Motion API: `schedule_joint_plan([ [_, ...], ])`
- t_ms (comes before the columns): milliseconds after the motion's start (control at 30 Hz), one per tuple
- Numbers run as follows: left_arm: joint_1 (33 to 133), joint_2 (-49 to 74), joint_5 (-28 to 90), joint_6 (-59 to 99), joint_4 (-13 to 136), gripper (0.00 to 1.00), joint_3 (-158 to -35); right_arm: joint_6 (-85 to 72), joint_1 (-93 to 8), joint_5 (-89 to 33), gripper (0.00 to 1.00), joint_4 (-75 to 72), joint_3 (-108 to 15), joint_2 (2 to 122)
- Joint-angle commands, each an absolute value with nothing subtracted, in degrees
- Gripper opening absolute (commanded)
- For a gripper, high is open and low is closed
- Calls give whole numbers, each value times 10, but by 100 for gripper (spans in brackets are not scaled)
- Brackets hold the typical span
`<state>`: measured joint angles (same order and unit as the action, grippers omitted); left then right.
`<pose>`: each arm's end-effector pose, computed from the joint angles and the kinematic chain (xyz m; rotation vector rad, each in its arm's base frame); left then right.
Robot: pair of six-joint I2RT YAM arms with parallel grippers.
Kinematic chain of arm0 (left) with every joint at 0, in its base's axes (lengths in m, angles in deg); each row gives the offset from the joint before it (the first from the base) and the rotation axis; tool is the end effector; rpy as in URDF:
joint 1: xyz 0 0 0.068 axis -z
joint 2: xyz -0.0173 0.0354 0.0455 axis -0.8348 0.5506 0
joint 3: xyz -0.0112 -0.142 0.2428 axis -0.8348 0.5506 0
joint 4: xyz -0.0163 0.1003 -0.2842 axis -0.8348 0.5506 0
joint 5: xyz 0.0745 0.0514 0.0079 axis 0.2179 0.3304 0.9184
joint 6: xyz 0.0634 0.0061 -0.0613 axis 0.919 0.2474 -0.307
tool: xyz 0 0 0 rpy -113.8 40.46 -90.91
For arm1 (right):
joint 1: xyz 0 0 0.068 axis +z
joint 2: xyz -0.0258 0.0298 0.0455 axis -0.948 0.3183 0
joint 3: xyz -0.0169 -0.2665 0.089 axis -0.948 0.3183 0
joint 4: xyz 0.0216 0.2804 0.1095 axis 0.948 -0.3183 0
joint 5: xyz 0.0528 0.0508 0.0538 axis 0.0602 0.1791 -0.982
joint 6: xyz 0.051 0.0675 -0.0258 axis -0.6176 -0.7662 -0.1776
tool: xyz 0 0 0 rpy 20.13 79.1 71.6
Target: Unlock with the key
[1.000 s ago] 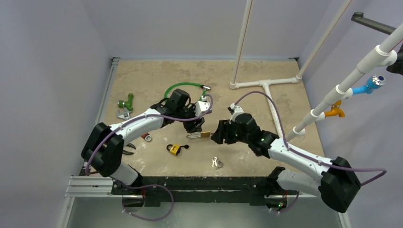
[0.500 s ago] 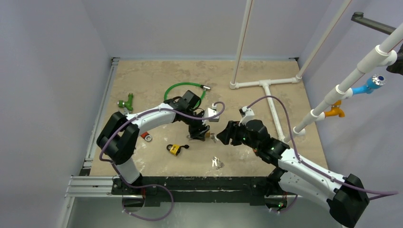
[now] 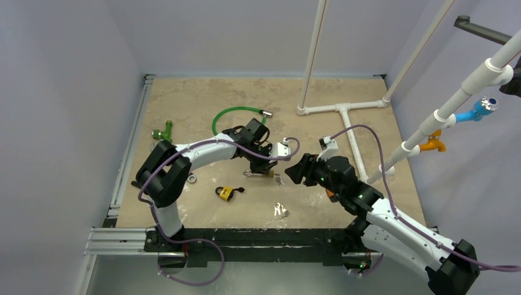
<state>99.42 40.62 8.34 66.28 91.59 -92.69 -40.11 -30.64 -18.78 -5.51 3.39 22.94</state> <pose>0.2794 -0.3137 0.1374 1.7657 1.9297 -0.7623 0.1923 0.1638 0.2187 0.0029 2.0493 0.8988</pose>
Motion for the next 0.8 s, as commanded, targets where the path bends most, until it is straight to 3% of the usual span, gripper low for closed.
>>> schedule_joint_plan([
  [0,994,408,129,691,902,9,-921,-408,-310,-176,57,-55,40,231],
  [167,974,370,83,714,969,0,-950,-377,-310,-210,56,-17,38,248],
  [433,940,271,-78,863,1257,0,-1048,-256,-309,-345,47,55,-10,297],
  [767,940,236,-93,877,1305,0,-1059,-157,-306,-435,49,103,-58,329],
])
